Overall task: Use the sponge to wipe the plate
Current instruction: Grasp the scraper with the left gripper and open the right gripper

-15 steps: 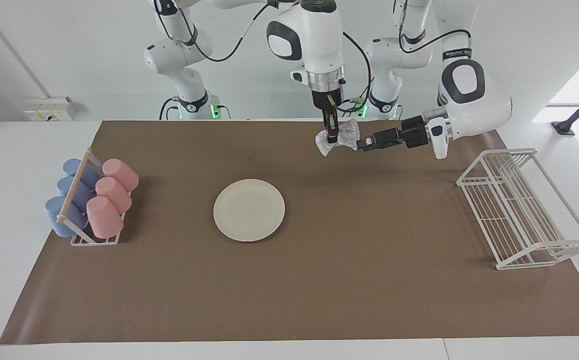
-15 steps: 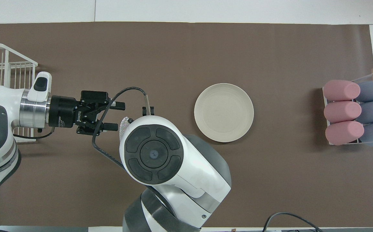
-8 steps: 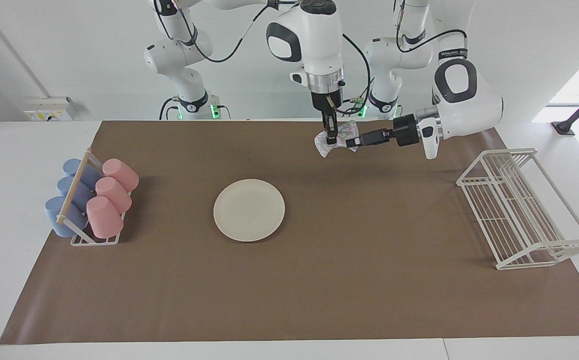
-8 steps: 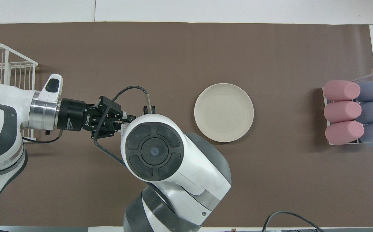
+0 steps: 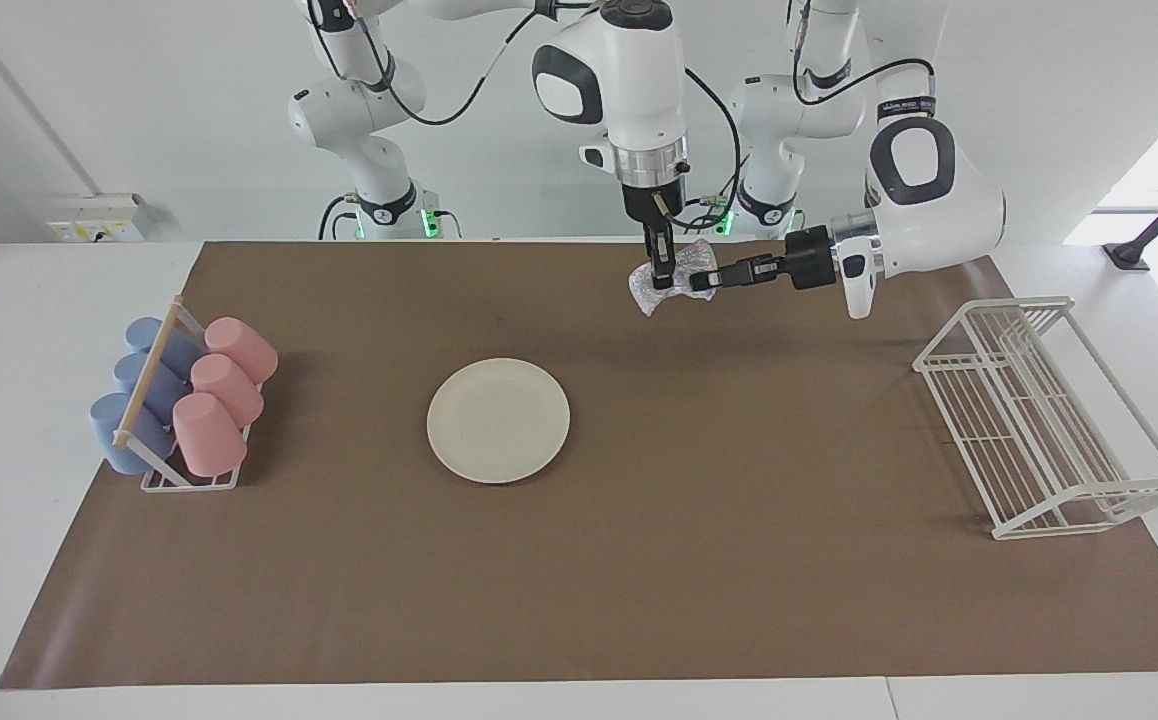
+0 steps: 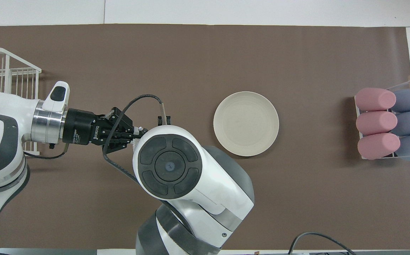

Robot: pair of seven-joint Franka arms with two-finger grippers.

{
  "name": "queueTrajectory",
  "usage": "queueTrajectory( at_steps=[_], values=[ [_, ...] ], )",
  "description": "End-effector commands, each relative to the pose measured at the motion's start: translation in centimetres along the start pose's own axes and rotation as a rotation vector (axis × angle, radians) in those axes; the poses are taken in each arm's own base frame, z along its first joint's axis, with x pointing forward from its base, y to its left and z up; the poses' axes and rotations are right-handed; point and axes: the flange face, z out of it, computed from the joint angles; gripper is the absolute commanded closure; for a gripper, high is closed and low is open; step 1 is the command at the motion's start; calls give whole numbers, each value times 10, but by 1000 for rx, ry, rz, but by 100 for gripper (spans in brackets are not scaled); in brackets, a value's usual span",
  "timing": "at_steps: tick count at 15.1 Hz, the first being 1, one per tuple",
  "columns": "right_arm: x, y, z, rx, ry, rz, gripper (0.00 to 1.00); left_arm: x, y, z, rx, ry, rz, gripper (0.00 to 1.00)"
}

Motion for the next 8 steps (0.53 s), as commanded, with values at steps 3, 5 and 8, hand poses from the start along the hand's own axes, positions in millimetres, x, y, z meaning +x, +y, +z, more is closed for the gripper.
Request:
queueTrajectory(
  at_steps=[3, 5, 8],
  values=[
    [7, -10, 1, 11, 25, 7, 100, -5, 3, -12, -9, -3, -32, 100],
    [14, -12, 3, -1, 38, -58, 70, -4, 3, -16, -4, 2, -35, 100],
    [28, -13, 10, -19, 58, -182, 0, -6, 3, -16, -2, -2, -37, 100]
  ],
)
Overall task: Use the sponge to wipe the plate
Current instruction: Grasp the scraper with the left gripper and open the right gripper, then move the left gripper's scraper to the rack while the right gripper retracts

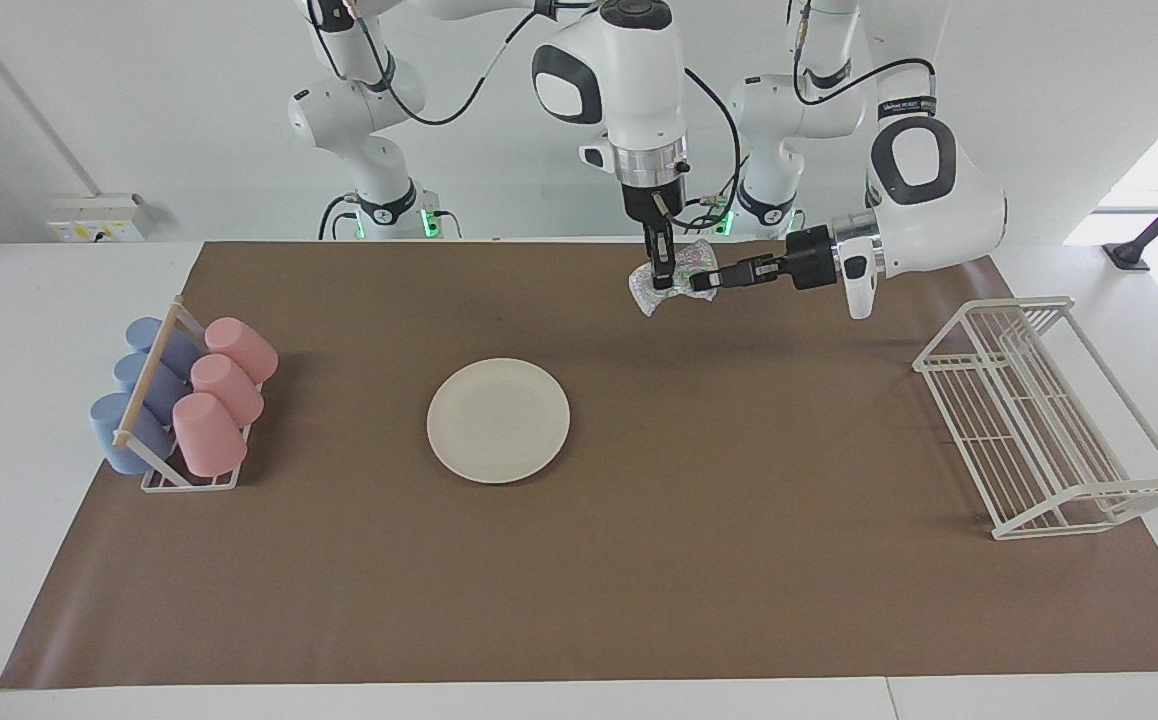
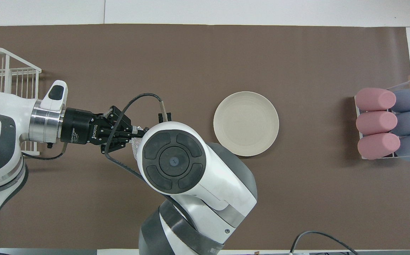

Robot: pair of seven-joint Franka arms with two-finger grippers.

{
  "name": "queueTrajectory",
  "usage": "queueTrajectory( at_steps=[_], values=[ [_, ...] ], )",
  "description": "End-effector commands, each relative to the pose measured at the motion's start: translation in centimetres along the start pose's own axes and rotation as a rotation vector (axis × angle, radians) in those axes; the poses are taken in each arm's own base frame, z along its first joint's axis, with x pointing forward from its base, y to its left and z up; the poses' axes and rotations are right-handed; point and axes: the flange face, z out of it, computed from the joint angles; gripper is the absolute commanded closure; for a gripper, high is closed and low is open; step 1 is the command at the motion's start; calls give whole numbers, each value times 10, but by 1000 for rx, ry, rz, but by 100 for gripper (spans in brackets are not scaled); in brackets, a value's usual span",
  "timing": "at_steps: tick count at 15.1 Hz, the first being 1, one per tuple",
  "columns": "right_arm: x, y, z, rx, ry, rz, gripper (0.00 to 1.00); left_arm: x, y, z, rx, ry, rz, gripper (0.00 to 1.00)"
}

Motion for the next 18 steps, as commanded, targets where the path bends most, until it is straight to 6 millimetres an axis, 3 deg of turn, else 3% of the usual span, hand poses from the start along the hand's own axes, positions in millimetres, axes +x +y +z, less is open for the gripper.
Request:
queueTrajectory(
  at_steps=[1, 3, 5, 10, 14, 16, 18],
  values=[
    [24, -7, 8, -16, 49, -99, 0, -6, 2, -11, 3, -6, -13, 100],
    [34, -10, 9, -28, 56, -196, 0, -7, 3, -11, 3, -5, -12, 100],
    [64, -21, 2, -33, 70, -337, 0, -6, 2, -13, 3, -1, -13, 100],
    [191, -49, -43, -155, 106, -718, 0, 3, 3, -22, 138, 79, 27, 100],
    [277, -47, -84, -253, 88, -967, 0, 21, 4, -40, 370, 214, 68, 100],
    [327, -45, -93, -319, 28, -1120, 0, 29, 0, -50, 524, 286, 95, 100],
    [363, -45, -107, -282, -50, -1261, 0, 32, 5, -62, 650, 358, 115, 100]
  ],
)
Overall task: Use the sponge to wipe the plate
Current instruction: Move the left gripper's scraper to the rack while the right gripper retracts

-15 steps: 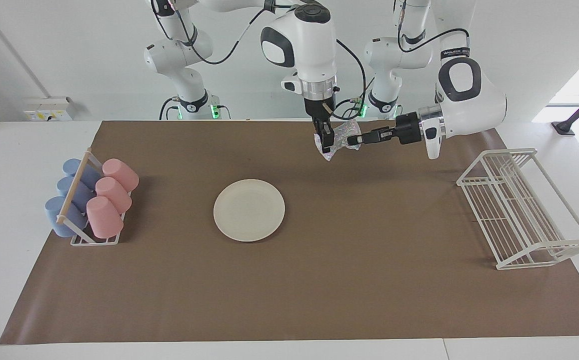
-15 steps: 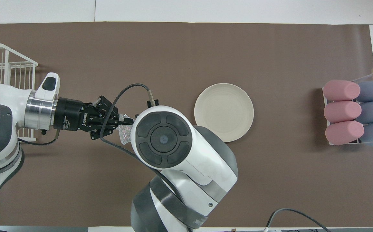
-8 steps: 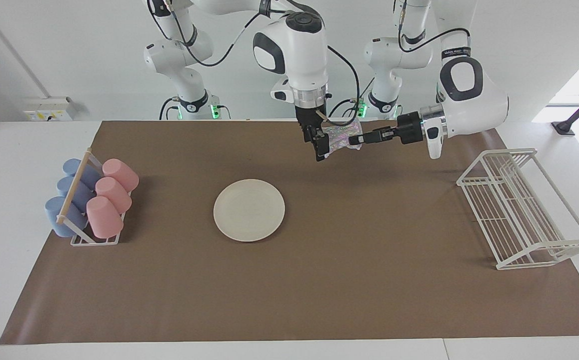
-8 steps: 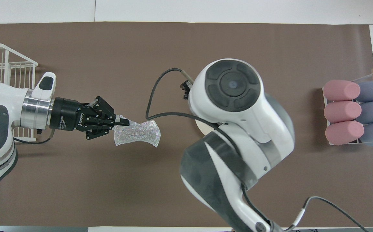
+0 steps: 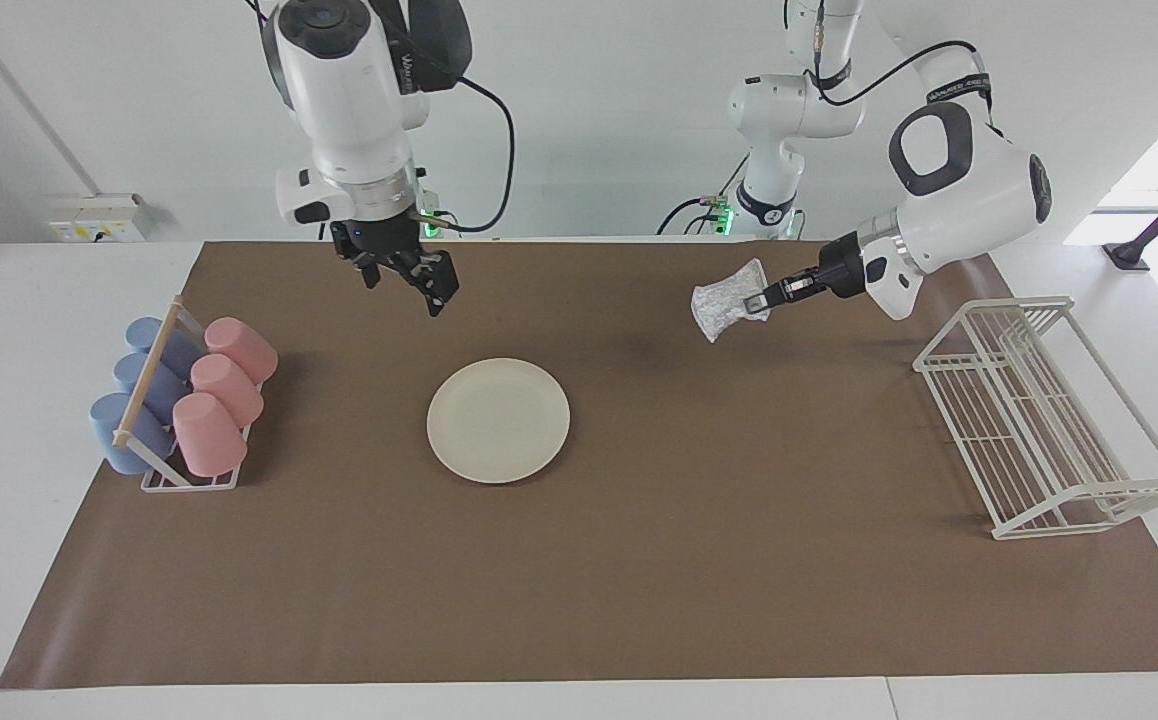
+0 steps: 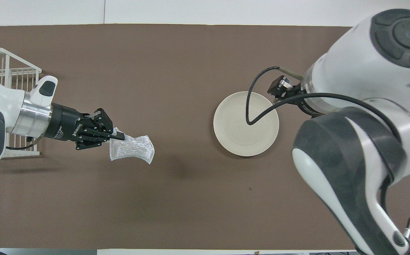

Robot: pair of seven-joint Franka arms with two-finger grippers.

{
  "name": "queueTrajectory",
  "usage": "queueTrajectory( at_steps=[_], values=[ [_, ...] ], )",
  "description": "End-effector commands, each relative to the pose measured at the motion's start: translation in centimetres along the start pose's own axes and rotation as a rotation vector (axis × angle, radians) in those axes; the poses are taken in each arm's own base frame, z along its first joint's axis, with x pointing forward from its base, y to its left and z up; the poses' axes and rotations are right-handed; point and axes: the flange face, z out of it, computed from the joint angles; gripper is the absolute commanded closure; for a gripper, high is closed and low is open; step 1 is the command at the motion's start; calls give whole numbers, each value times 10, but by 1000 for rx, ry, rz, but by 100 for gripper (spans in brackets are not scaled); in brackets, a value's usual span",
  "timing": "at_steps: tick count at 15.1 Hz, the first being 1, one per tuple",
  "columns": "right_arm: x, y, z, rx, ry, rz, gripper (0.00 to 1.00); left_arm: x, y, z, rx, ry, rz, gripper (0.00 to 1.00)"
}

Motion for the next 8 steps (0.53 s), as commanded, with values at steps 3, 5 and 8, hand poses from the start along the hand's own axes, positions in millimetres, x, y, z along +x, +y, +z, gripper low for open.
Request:
queueTrajectory(
  at_steps=[3, 5, 8],
  values=[
    [9, 62, -15, 87, -7, -284, 0, 24, 8, -32, 305, 150, 4, 100],
    [10, 66, -22, 76, 12, -318, 0, 28, 8, -45, 443, 204, 19, 100],
    [7, 63, -23, 52, 21, -341, 0, 31, 15, -69, 624, 269, 3, 100]
  ],
)
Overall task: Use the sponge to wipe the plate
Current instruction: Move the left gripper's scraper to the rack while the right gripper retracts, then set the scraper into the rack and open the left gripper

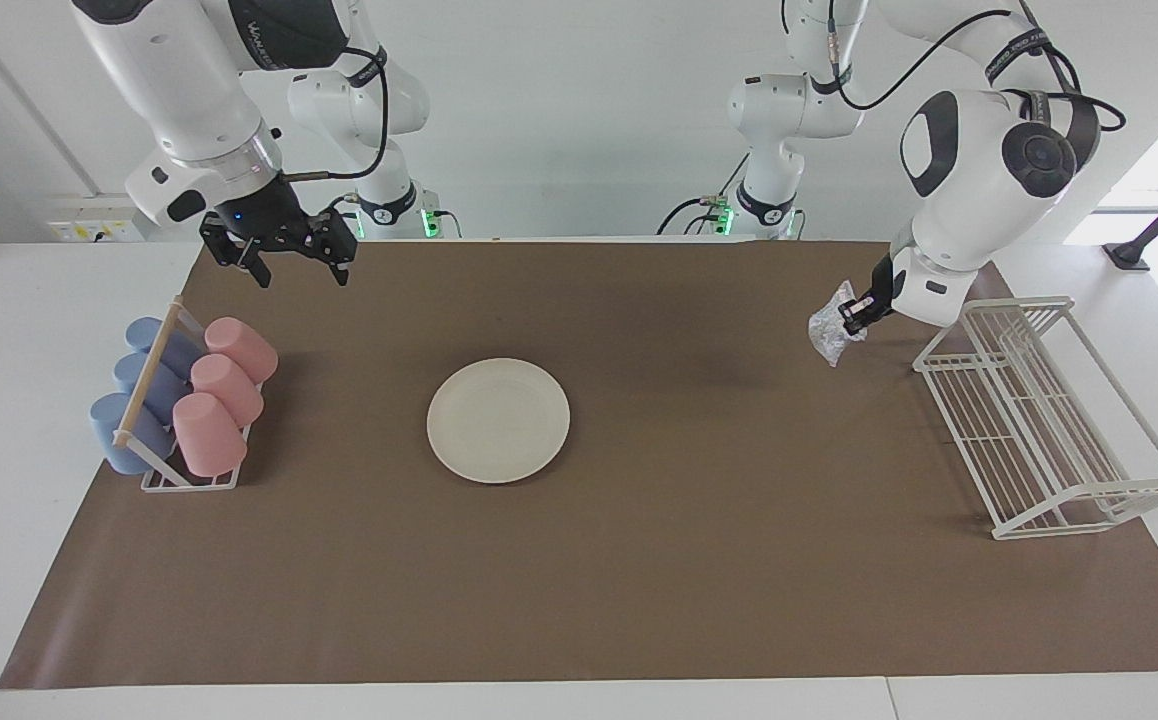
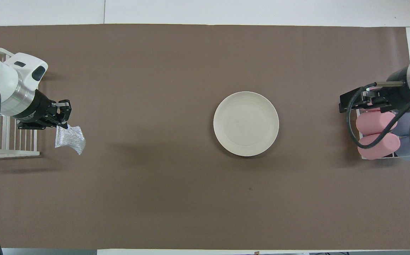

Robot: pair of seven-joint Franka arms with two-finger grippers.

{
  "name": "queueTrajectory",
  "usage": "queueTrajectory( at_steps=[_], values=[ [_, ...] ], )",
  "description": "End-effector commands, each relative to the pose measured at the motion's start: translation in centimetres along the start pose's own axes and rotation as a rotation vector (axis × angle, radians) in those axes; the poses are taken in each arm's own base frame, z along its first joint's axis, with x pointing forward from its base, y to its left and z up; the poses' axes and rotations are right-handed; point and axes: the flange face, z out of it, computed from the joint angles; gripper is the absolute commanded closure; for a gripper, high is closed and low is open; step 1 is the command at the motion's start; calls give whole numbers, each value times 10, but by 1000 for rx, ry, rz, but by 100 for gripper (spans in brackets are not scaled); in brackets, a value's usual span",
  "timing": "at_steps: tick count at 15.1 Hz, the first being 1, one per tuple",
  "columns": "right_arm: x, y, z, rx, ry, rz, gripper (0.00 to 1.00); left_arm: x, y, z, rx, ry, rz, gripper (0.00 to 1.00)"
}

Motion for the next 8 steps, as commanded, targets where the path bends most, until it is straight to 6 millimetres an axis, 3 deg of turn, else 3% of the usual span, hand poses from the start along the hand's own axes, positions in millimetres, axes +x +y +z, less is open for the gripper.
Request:
queueTrajectory(
  at_steps=[1, 5, 8],
  values=[
    [-6, 3, 0, -46, 0, -48, 0, 9, 3, -23, 194, 62, -10, 100],
    [-14, 36, -5, -71, -45, -41, 0, 14, -2, -36, 479, 221, 10, 100],
    [-17, 43, 5, -54, -15, -69, 0, 20, -14, -43, 640, 324, 16, 100]
  ],
)
